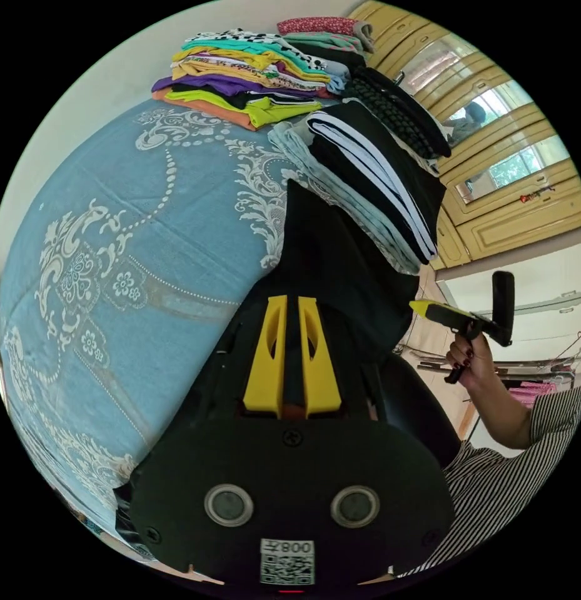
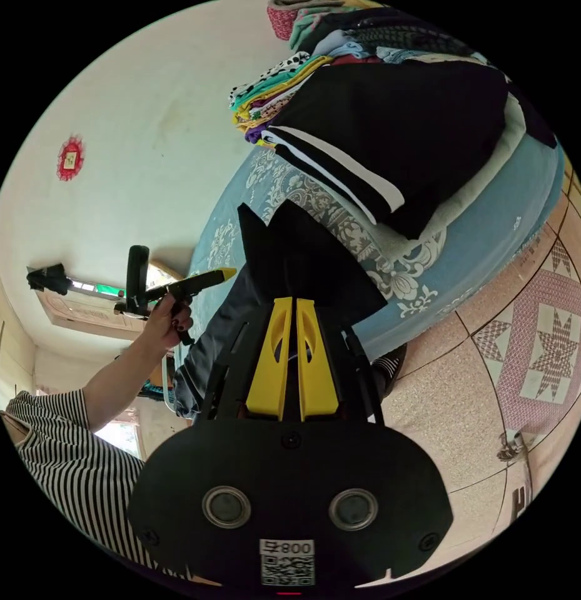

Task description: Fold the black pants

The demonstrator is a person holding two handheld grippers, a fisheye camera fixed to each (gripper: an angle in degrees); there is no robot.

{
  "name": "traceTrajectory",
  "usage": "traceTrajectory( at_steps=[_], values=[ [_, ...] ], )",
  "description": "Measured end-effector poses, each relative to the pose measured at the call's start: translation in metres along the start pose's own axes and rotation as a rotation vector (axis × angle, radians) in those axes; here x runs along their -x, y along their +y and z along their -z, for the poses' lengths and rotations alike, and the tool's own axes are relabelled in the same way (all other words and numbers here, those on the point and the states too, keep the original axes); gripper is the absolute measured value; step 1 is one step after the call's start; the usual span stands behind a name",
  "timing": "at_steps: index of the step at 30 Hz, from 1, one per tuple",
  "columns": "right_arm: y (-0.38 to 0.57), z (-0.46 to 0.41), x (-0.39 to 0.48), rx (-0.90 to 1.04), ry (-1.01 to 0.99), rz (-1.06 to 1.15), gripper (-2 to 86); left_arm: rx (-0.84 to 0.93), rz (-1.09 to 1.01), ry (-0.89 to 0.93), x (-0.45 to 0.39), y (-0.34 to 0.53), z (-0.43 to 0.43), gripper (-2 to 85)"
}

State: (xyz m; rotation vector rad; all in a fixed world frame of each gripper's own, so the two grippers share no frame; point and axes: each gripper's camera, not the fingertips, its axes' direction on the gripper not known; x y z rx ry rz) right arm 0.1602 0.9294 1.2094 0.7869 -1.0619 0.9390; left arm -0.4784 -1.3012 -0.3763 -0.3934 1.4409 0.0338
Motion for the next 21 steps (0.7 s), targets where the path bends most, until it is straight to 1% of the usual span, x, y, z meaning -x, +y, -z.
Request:
traceTrajectory(
  at_steps=[4, 10, 13, 16, 21],
  values=[
    [0.000, 0.011, -0.039, -0.019, -0.026, -0.039, 0.6, 0.004, 0.075, 0.059, 0.007, -0.059, -0.001, 4.7],
    [0.001, 0.020, -0.082, 0.005, -0.050, -0.027, 0.5, 0.043, 0.045, 0.045, -0.002, -0.130, -0.005, 6.8],
    [0.001, 0.024, -0.102, 0.005, -0.080, -0.038, 0.6, 0.035, 0.064, 0.102, 0.002, -0.159, -0.005, 5.9],
    [0.000, 0.028, -0.119, 0.012, -0.083, -0.026, 0.6, 0.033, 0.064, 0.202, 0.004, -0.182, -0.004, 2.6],
    [0.001, 0.037, -0.143, 0.002, -0.135, -0.022, 0.6, 0.011, 0.029, 0.247, -0.002, -0.204, 0.012, 0.9]
  ],
)
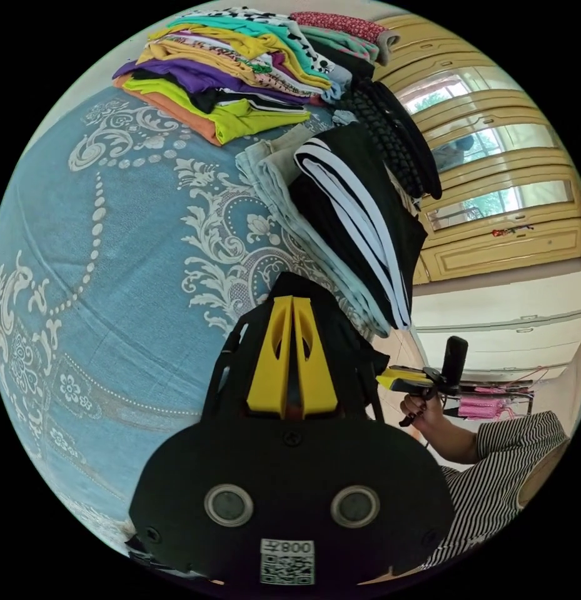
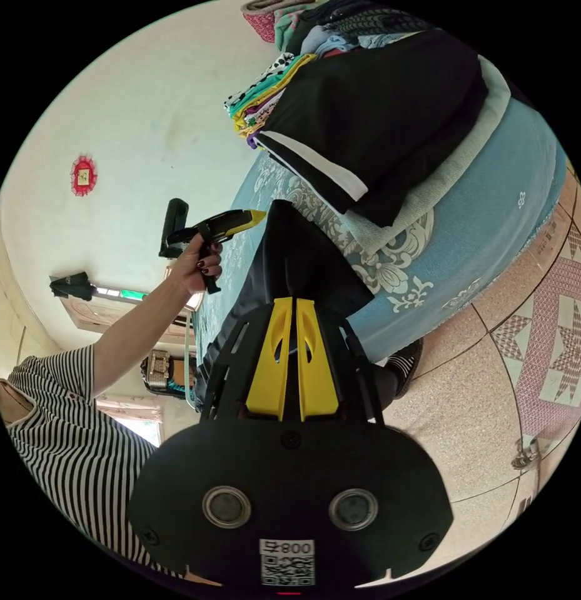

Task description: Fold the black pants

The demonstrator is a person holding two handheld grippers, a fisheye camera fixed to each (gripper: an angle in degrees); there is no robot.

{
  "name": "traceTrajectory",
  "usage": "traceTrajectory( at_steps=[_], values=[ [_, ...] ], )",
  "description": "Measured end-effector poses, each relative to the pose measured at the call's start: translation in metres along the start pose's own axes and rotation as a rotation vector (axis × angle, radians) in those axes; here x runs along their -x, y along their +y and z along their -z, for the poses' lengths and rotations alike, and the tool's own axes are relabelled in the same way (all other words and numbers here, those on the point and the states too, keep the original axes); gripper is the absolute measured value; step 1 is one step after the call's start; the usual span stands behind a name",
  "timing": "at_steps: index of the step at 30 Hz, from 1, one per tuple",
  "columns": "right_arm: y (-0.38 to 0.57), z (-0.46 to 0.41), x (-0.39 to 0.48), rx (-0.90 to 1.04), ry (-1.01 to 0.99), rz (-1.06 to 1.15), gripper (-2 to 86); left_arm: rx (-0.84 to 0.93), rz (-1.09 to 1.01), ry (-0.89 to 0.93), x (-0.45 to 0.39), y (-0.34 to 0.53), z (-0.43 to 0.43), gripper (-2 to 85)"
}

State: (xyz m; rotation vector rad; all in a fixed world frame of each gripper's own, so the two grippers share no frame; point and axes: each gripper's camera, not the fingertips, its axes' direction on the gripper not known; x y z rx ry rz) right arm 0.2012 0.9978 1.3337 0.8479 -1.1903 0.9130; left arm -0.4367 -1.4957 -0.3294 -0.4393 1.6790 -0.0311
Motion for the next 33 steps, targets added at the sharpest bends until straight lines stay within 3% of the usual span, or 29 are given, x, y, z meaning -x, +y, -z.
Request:
traceTrajectory(
  at_steps=[4, 8, 12, 22, 25, 33],
  values=[
    [0.002, 0.014, -0.014, -0.017, -0.035, 0.019, 0.6, -0.068, -0.029, 0.003, -0.010, -0.012, 0.021, 2.3],
    [0.004, 0.019, -0.034, -0.016, -0.040, -0.004, 0.6, 0.056, -0.015, -0.035, -0.013, -0.041, 0.006, 5.9],
    [0.005, 0.022, -0.052, -0.011, -0.014, -0.012, 0.6, 0.129, 0.016, -0.035, -0.015, -0.060, -0.009, 3.7],
    [0.011, 0.050, -0.072, -0.023, -0.100, 0.024, 0.5, -0.123, -0.099, -0.021, -0.060, -0.054, 0.053, 0.8],
    [0.019, 0.058, -0.078, -0.032, -0.034, 0.038, 0.4, -0.168, -0.116, -0.009, -0.070, -0.049, 0.065, 0.7],
    [0.022, 0.052, -0.123, -0.033, -0.037, -0.097, 0.4, -0.002, -0.139, -0.178, -0.090, -0.086, 0.018, 1.4]
  ],
)
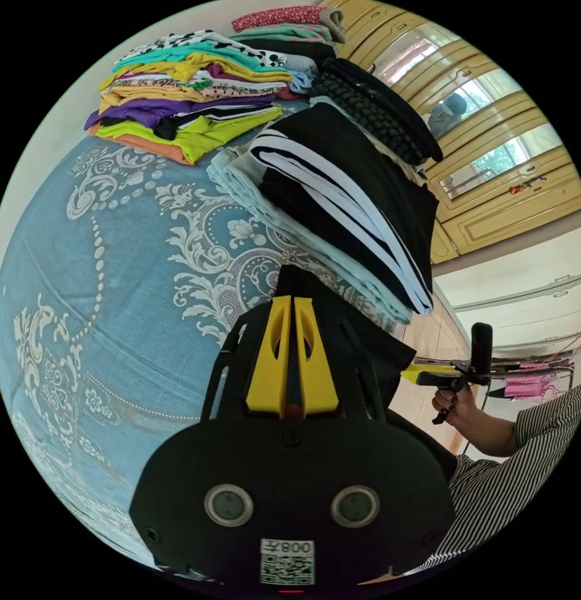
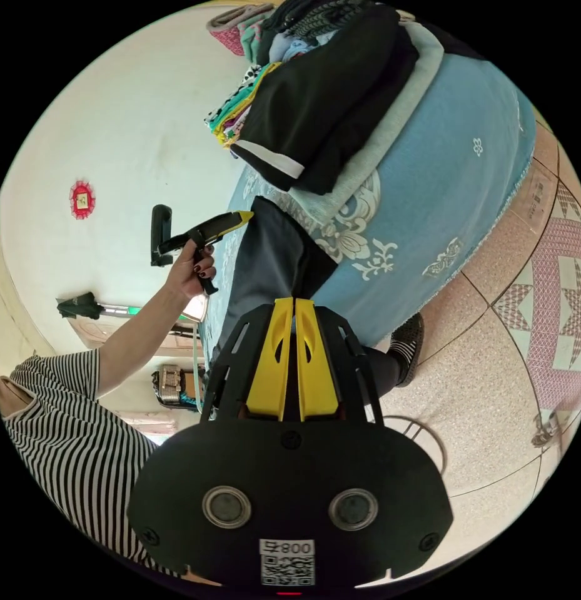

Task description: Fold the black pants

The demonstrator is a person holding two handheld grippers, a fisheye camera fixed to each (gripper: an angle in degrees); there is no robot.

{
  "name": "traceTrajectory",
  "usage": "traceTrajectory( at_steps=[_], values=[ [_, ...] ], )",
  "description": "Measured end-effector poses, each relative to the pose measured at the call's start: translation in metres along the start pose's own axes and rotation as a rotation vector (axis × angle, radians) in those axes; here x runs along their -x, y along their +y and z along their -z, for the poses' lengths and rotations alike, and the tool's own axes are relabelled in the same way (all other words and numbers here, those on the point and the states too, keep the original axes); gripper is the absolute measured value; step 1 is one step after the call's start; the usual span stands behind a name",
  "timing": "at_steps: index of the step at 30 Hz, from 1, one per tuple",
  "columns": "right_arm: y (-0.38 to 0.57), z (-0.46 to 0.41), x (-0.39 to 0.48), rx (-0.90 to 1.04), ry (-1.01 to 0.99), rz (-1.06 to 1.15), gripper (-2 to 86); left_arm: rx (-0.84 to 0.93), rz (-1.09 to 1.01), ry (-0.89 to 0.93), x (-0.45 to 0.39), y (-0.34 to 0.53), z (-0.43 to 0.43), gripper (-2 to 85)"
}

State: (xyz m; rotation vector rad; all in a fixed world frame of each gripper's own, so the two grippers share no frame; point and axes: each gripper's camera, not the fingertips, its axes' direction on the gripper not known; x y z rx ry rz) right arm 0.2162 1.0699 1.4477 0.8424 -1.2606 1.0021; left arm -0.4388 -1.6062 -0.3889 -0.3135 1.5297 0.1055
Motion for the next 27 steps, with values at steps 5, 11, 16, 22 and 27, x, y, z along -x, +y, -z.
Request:
traceTrajectory(
  at_steps=[5, 11, 16, 22, 27],
  values=[
    [-0.002, 0.008, -0.015, -0.024, -0.017, -0.043, 1.1, -0.008, -0.001, -0.037, -0.004, -0.009, 0.002, 3.5],
    [-0.004, 0.028, -0.038, -0.126, -0.061, -0.105, 6.1, 0.007, 0.045, 0.016, 0.007, -0.009, -0.001, 7.3],
    [-0.014, 0.015, -0.048, -0.114, -0.144, -0.152, 6.3, 0.051, 0.103, 0.072, 0.020, -0.010, -0.020, 5.9],
    [-0.013, 0.024, -0.037, -0.129, -0.218, -0.130, 2.0, 0.036, 0.101, 0.151, 0.022, -0.003, -0.011, 2.7],
    [-0.009, 0.054, 0.021, -0.150, -0.255, 0.062, 1.2, -0.121, 0.051, 0.189, 0.011, 0.019, 0.028, 2.2]
  ],
)
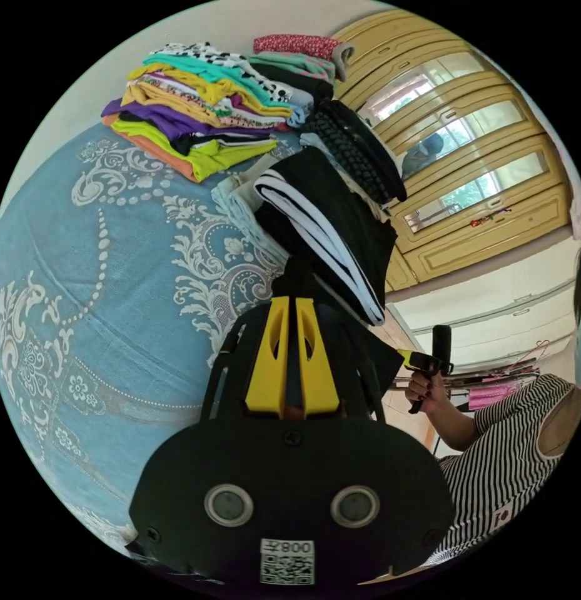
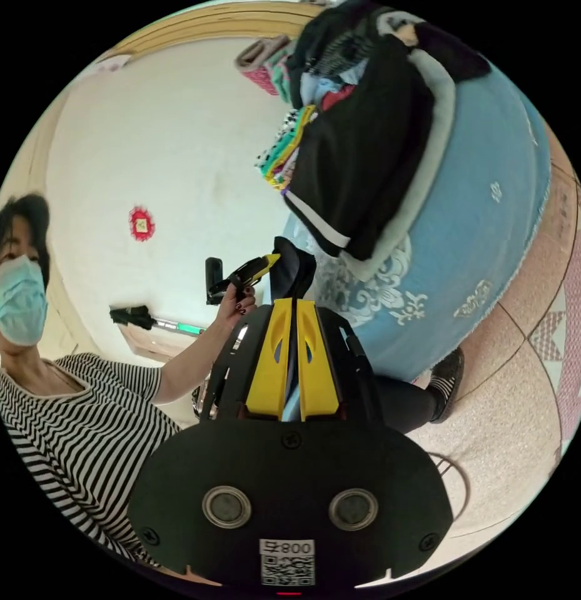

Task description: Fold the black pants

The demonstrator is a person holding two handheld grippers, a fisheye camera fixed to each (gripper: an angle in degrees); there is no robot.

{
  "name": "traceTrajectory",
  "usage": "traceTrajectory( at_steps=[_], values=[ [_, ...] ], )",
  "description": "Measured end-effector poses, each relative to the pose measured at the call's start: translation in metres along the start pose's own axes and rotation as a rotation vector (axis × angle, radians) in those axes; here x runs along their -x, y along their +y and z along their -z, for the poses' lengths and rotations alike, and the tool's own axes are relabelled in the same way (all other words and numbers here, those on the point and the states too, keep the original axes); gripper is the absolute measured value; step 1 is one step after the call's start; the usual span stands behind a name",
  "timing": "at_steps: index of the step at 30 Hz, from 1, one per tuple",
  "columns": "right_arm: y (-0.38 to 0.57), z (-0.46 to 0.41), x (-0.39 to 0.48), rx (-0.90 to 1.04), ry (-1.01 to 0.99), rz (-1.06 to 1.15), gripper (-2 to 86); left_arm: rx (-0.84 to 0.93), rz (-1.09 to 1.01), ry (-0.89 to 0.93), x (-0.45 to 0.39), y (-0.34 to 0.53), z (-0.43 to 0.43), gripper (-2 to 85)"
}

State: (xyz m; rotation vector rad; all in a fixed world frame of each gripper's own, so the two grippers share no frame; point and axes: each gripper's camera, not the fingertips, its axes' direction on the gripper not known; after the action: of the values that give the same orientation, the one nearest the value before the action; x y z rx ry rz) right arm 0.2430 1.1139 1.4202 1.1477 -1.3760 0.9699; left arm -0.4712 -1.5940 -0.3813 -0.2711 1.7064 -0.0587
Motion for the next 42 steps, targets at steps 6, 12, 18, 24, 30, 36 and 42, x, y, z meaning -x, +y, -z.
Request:
traceTrajectory(
  at_steps=[6, 12, 18, 24, 30, 36, 42],
  values=[
    [-0.004, -0.019, 0.001, 0.002, 0.077, -0.038, 0.9, 0.015, 0.003, -0.081, 0.006, 0.004, -0.010, 2.3],
    [0.007, -0.033, -0.009, 0.013, 0.147, -0.168, 0.2, 0.130, 0.041, -0.198, 0.013, 0.010, -0.053, 2.9],
    [0.005, -0.042, 0.047, -0.014, 0.259, -0.049, 0.0, 0.007, 0.043, -0.216, 0.015, 0.041, -0.032, 1.7],
    [-0.006, -0.138, 0.120, 0.167, 0.359, 0.195, -0.1, 0.034, 0.067, -0.208, 0.028, 0.070, -0.041, 1.3],
    [0.010, -0.232, 0.161, 0.343, 0.609, 0.359, 0.0, 0.034, 0.053, -0.264, 0.035, 0.097, -0.048, 0.2],
    [0.038, -0.293, 0.207, 0.366, 0.803, 0.586, 0.1, 0.048, 0.054, -0.327, 0.051, 0.126, -0.050, 0.1],
    [0.058, -0.341, 0.240, 0.353, 0.895, 0.702, 0.1, 0.017, 0.052, -0.295, 0.060, 0.189, -0.043, 0.1]
  ],
)
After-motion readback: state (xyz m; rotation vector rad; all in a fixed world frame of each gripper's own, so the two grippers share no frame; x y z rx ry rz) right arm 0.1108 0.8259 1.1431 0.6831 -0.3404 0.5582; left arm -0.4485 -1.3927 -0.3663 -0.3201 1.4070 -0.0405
